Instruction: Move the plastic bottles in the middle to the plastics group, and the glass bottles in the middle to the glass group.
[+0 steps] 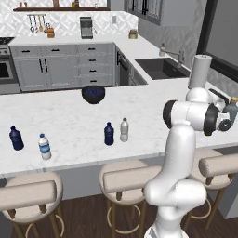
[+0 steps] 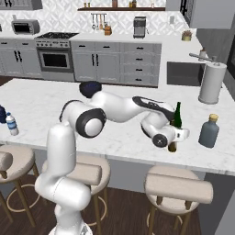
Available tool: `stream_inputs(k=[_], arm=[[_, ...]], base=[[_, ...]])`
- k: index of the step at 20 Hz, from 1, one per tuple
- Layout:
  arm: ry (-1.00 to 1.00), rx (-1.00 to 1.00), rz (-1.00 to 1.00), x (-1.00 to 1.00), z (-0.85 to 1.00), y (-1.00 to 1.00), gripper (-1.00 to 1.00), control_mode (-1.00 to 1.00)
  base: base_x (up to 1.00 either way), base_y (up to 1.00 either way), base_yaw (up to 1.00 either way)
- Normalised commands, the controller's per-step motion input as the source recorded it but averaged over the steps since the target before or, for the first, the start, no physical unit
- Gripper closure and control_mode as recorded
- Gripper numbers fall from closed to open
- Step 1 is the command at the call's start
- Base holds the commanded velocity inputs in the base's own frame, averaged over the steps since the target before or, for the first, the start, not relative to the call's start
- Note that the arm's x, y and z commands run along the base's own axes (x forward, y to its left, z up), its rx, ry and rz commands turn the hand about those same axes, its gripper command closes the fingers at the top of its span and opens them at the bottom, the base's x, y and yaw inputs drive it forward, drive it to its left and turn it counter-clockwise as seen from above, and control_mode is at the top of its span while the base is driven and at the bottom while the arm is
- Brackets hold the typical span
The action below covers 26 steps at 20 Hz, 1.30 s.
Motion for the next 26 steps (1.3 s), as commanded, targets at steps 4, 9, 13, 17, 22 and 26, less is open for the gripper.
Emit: stream_inputs(k=[4, 9, 13, 17, 22, 26], arm=[[0.0, 0.22, 0.15, 0.0, -0.32, -0.35, 1.0, -1.0], [-0.03, 0.17, 0.14, -0.04, -0.37, -0.1, 1.0, -1.0], [-0.04, 0.11, 0.12, -0.31, -0.52, 0.0, 1.0, -1.0], [-0.08, 0.04, 0.07, -0.38, -0.53, 0.02, 1.0, -1.0], [-0.04, 0.01, 0.01, -0.03, -0.45, 0.12, 1.0, -1.0], [-0.05, 0.0, 0.0, -0.21, -0.5, 0.16, 1.0, -1.0]], base=[[0.0, 0.0, 0.0], [0.0, 0.0, 0.0], [0.0, 0.0, 0.0], [0.0, 0.0, 0.0], [0.0, 0.0, 0.0], [0.0, 0.0, 0.0]])
